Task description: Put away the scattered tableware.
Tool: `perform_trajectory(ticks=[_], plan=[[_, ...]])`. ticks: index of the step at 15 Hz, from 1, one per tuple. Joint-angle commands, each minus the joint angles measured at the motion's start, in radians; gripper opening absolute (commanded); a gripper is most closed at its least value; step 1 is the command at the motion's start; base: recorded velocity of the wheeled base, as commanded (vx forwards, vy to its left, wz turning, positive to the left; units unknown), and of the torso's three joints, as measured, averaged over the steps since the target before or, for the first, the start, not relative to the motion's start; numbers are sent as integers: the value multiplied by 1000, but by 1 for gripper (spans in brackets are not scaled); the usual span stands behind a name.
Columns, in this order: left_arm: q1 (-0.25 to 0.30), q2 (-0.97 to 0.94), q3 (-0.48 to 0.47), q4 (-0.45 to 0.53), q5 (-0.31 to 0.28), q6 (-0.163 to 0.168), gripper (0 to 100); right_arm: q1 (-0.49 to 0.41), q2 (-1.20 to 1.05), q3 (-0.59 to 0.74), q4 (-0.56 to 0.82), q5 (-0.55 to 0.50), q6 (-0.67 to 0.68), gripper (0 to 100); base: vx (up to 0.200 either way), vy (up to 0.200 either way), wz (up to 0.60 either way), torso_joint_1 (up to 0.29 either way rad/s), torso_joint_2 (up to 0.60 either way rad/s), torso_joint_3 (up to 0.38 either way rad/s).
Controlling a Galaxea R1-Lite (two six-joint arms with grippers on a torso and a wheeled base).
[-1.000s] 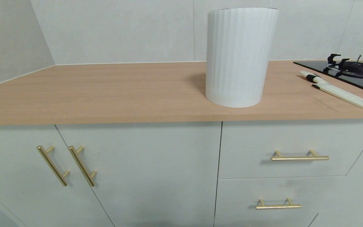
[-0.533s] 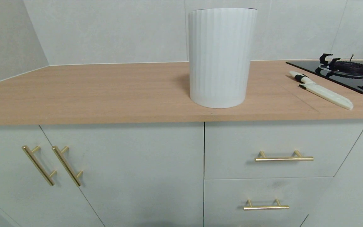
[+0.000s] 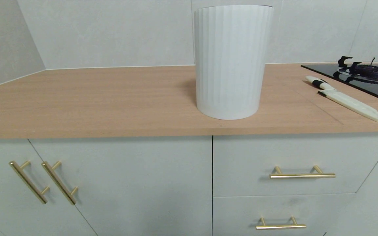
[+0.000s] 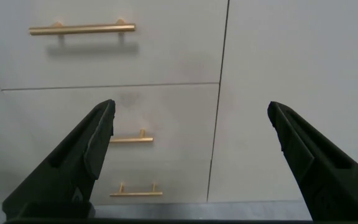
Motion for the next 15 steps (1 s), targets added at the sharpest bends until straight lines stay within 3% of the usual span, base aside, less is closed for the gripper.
perform_trajectory(ticks=[1, 12, 15], plan=[[0, 0, 0, 0, 0, 0, 100, 1, 2, 0, 0, 0, 0, 100, 0, 0, 0, 0, 0, 0], [0, 0, 0, 0, 0, 0, 100, 1, 2, 0, 0, 0, 0, 100, 0, 0, 0, 2, -7, -5], [0, 0, 0, 0, 0, 0, 100, 1, 2, 0, 0, 0, 0, 100, 0, 0, 0, 54, -230, -237]])
